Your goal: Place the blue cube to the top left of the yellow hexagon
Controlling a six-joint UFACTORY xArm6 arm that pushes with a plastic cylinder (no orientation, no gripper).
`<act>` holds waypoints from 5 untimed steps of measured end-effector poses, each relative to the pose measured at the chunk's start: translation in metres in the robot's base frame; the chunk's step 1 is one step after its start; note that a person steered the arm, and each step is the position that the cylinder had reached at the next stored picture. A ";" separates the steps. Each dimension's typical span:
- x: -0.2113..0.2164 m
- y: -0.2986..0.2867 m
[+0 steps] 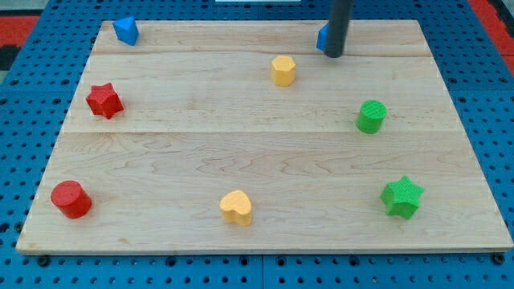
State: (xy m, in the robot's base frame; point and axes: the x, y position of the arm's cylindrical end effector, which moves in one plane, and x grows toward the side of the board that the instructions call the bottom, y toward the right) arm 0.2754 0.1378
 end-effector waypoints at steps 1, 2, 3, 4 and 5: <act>-0.036 0.003; -0.041 0.002; -0.058 0.014; -0.083 -0.042; -0.056 -0.096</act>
State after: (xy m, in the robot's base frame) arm 0.2197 0.0422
